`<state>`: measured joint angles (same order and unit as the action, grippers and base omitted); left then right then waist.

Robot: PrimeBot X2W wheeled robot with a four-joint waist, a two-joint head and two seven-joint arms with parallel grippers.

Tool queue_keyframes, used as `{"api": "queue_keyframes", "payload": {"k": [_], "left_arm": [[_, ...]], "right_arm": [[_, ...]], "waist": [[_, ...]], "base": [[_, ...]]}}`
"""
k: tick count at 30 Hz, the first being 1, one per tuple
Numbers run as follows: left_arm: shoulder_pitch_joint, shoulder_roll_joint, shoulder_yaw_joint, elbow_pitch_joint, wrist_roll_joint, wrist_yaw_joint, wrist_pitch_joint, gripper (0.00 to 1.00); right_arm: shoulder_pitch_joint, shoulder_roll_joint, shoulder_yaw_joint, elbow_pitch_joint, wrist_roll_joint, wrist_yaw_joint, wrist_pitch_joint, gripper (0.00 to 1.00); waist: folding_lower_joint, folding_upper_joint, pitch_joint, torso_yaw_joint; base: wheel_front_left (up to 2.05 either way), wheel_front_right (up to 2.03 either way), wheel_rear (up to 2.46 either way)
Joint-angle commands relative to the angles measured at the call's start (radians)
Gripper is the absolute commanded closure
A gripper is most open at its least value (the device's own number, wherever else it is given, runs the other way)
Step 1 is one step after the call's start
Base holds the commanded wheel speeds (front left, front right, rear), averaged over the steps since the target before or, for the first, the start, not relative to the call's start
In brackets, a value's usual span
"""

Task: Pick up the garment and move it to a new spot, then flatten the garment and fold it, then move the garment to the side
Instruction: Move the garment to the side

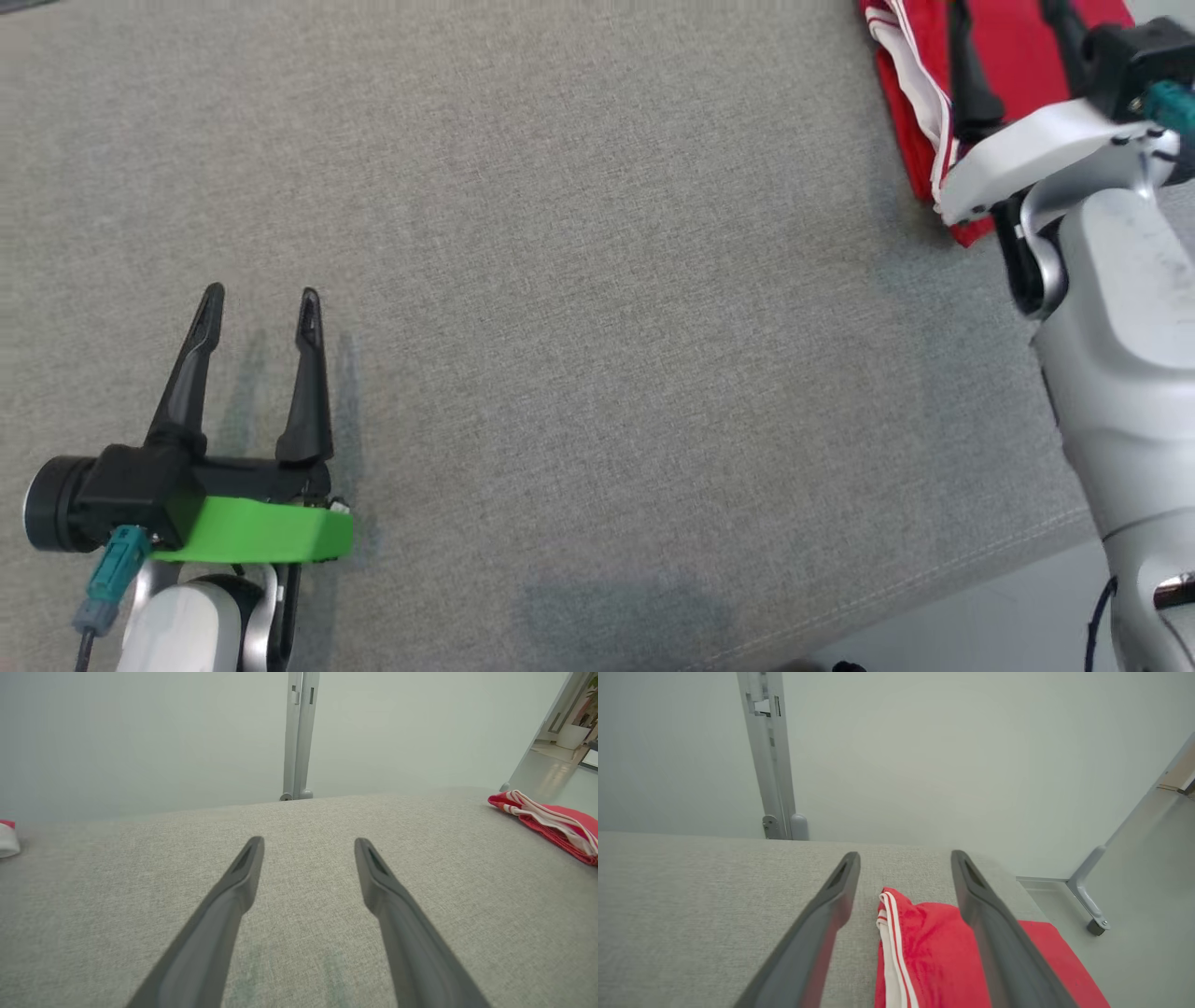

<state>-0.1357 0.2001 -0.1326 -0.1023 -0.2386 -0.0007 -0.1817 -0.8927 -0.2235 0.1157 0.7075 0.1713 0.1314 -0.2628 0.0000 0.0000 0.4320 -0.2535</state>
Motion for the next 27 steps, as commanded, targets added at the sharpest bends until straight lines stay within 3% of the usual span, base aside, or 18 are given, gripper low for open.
{"api": "queue_keyframes", "payload": {"k": [1, 7, 14, 27], "left_arm": [[-0.006, -0.004, 0.011, 0.015, -0.007, 0.011, -0.013, 0.0], [0.046, -0.043, 0.036, 0.107, -0.053, 0.022, -0.057, 0.0], [0.123, -0.082, 0.052, 0.215, -0.073, 0.036, -0.078, 0.0], [0.247, -0.129, 0.073, 0.264, -0.083, 0.04, -0.083, 0.0]], "right_arm": [[0.033, 0.004, 0.024, -0.026, 0.021, -0.001, -0.002, 0.0], [0.164, 0.026, 0.085, -0.112, 0.076, -0.001, -0.003, 0.0], [0.351, 0.092, 0.019, -0.222, 0.09, -0.001, -0.003, 0.0], [0.695, 0.168, -0.033, -0.391, 0.023, -0.001, -0.003, 0.0]], "waist": [[0.0, 0.0, -0.085, 0.037], [0.0, 0.0, -0.216, 0.1], [0.0, 0.0, -0.335, 0.178], [0.0, 0.0, -0.422, 0.256]], "base": [[0.0, 0.0, 0.0], [0.0, 0.0, 0.0], [0.0, 0.0, 0.0], [0.0, 0.0, 0.0]]}}
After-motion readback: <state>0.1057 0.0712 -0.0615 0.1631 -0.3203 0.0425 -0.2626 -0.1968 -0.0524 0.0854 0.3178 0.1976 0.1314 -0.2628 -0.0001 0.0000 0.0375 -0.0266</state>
